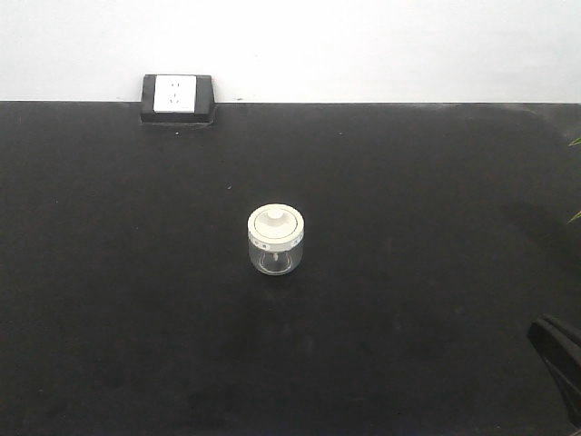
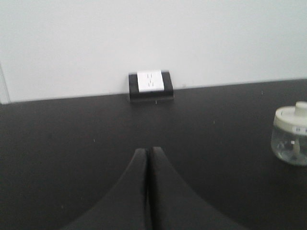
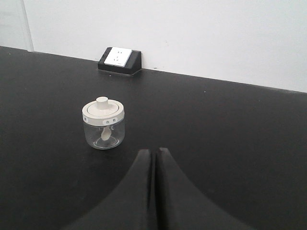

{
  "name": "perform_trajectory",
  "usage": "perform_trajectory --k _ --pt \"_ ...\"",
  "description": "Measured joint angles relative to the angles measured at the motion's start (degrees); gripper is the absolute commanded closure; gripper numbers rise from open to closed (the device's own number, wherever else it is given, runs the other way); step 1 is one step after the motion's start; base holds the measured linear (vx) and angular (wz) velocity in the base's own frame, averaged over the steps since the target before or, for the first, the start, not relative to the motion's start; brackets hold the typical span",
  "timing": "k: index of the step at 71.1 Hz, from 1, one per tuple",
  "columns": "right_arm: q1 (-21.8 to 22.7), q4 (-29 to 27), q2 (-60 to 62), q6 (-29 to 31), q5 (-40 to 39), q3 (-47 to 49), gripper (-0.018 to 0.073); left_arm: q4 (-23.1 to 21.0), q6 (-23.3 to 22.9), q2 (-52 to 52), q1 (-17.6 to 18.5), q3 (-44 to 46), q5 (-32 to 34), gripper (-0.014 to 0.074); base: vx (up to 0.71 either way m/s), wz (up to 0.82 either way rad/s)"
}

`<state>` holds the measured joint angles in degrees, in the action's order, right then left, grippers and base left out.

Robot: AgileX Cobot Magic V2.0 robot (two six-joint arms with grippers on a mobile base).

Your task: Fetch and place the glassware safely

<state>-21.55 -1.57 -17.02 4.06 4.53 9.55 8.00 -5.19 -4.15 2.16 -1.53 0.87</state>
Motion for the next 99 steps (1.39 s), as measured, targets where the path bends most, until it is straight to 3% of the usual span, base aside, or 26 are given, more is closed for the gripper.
perform_trajectory --k 29,99 --pt "0.00 0.00 0.00 0.00 0.13 0.00 0.0563 -0.13 0.00 4.84 0.00 -0.17 -10.93 0.0603 0.00 0.00" --pt "0.00 0.00 0.00 0.04 0.24 0.00 0.0563 -0.13 0.00 4.84 0.00 -0.17 -11.32 0.0603 0.00 0.00"
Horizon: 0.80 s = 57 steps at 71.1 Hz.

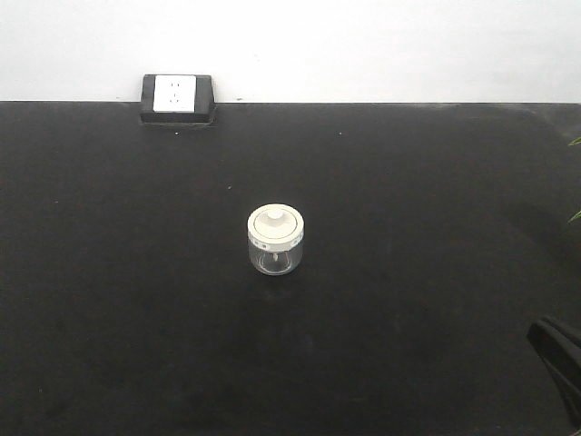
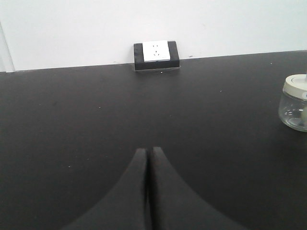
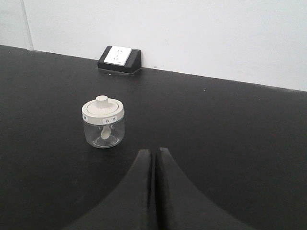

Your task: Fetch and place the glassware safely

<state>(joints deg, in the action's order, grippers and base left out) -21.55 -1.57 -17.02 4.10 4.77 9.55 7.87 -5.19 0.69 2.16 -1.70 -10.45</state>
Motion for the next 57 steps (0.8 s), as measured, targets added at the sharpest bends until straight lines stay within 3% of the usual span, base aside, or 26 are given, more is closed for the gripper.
perform_trajectory --k 38,57 --pt "0.33 0.05 0.39 0.00 0.16 0.00 0.0563 0.00 0.00 0.00 0.00 0.00 0.00 0.0603 0.00 0.00" --pt "9.33 0.11 0.39 -1.94 2.09 0.00 0.0563 0.00 0.00 0.00 0.00 0.00 0.00 0.0603 0.00 0.00"
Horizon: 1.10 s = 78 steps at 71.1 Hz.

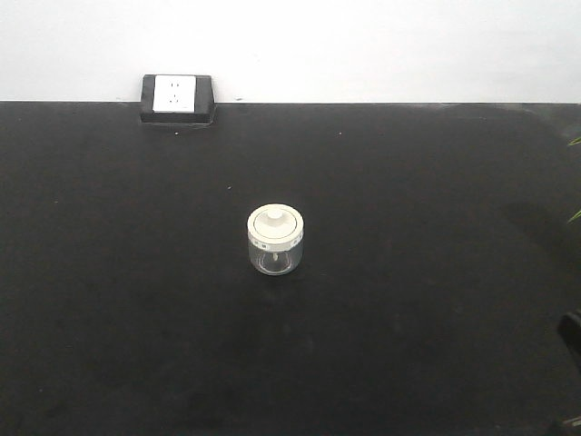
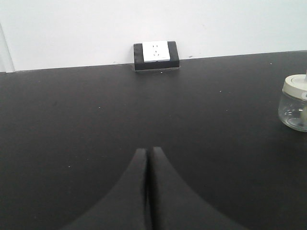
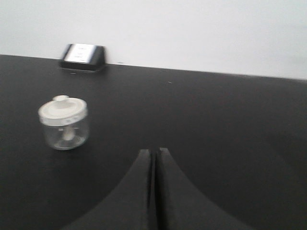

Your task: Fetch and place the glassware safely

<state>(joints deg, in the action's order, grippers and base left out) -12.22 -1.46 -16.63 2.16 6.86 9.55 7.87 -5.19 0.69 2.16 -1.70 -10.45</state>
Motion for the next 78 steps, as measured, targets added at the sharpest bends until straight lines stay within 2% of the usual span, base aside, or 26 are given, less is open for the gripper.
perform_trajectory --k 13,29,47,60,78 --pt "7.04 0.05 0.00 -2.46 3.94 0.00 0.0563 0.00 0.00 0.00 0.00 0.00 0.00 0.0603 0.00 0.00" --pt "11.06 0.05 1.00 -2.63 5.36 -2.41 0.0563 0.00 0.00 0.00 0.00 0.00 0.00 0.0603 0.00 0.00" --pt "11.72 0.05 8.89 -3.08 0.70 -10.81 0.0563 0.00 0.00 0.00 0.00 0.00 0.00 0.0603 0.00 0.00" --pt "11.72 0.05 16.33 -3.08 0.91 -11.10 0.0563 0.00 0.00 0.00 0.00 0.00 -0.08 0.0603 0.00 0.00" --pt "11.72 0.05 17.13 -3.08 1.89 -11.10 0.0563 0.00 0.00 0.00 0.00 0.00 -0.24 0.0603 0.00 0.00"
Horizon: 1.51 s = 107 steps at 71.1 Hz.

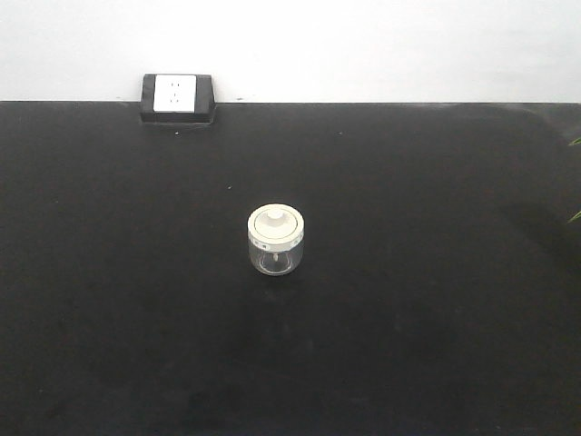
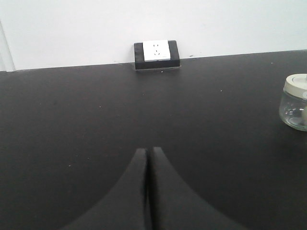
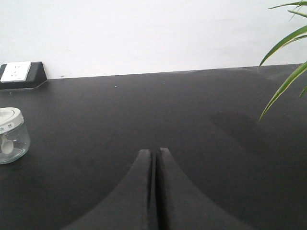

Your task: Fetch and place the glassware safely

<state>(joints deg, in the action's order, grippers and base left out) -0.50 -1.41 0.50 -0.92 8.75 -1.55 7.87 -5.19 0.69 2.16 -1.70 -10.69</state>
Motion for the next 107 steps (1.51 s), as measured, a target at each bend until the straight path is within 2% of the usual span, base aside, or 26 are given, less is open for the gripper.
perform_trajectory --k 107 --pt "0.00 0.00 0.00 0.00 0.43 0.00 0.0563 0.00 0.00 0.00 0.00 0.00 -0.08 0.0603 0.00 0.00"
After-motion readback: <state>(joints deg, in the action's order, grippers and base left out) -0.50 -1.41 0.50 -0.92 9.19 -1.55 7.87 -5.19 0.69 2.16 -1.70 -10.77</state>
